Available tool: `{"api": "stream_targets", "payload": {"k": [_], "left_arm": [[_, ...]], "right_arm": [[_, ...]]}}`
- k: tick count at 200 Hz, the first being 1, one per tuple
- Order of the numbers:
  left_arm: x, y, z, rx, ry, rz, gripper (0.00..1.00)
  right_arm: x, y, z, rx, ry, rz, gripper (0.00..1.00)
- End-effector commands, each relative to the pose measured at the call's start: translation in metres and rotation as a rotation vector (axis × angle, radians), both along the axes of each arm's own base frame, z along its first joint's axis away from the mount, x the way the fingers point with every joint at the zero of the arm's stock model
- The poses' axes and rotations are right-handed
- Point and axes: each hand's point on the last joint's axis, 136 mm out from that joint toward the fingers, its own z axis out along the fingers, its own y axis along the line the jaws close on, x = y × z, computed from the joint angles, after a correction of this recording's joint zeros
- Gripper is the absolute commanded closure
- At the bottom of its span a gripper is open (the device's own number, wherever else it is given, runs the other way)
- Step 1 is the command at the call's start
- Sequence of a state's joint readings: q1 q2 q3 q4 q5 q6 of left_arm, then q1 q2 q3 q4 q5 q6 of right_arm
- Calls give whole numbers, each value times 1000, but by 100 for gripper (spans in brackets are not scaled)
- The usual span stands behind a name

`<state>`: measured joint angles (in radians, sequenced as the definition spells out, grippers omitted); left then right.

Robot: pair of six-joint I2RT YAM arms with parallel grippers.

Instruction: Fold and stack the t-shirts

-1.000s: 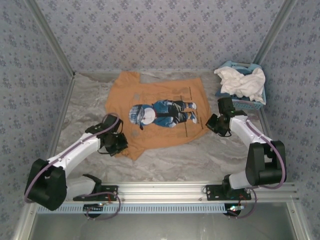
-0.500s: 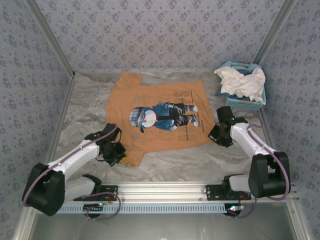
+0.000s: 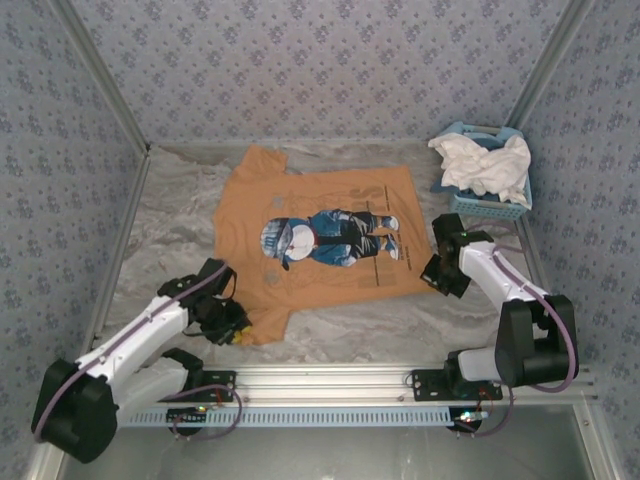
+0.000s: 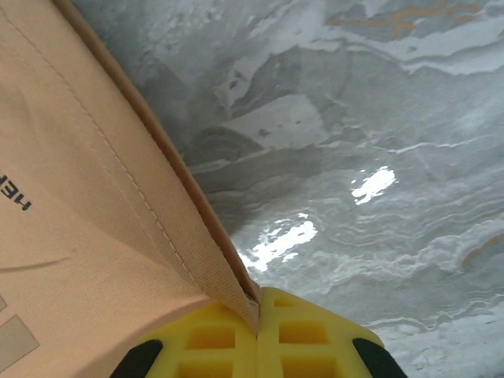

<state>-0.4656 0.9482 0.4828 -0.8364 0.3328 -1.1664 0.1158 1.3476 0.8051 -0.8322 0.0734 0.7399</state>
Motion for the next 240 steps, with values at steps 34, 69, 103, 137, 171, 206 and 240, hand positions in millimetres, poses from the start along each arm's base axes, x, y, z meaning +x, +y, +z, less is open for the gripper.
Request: {"api": "stream_targets", "payload": {"k": [34, 69, 103, 137, 171, 206, 240], "left_arm": [[-10, 1, 52, -13, 62, 110, 49], [63, 4, 73, 0, -67, 188, 53], [161, 7, 57, -12, -145, 284, 67], [223, 18, 21, 44, -120, 254, 72], [239, 56, -20, 113, -48, 285, 73], [258, 101, -40, 157, -23, 300, 73], [299, 120, -28, 126, -122, 251, 66]], "right_arm": [[-3, -19, 16, -74, 26, -43, 55], [27, 0, 39, -47, -125, 18, 56], [71, 49, 33, 142, -218, 143, 63], [100, 65, 10, 188, -155, 199, 63], [124, 77, -19, 189, -78, 259, 61], [141, 115, -34, 239, -20, 294, 61], [154, 138, -38, 256, -9, 279, 59]]}}
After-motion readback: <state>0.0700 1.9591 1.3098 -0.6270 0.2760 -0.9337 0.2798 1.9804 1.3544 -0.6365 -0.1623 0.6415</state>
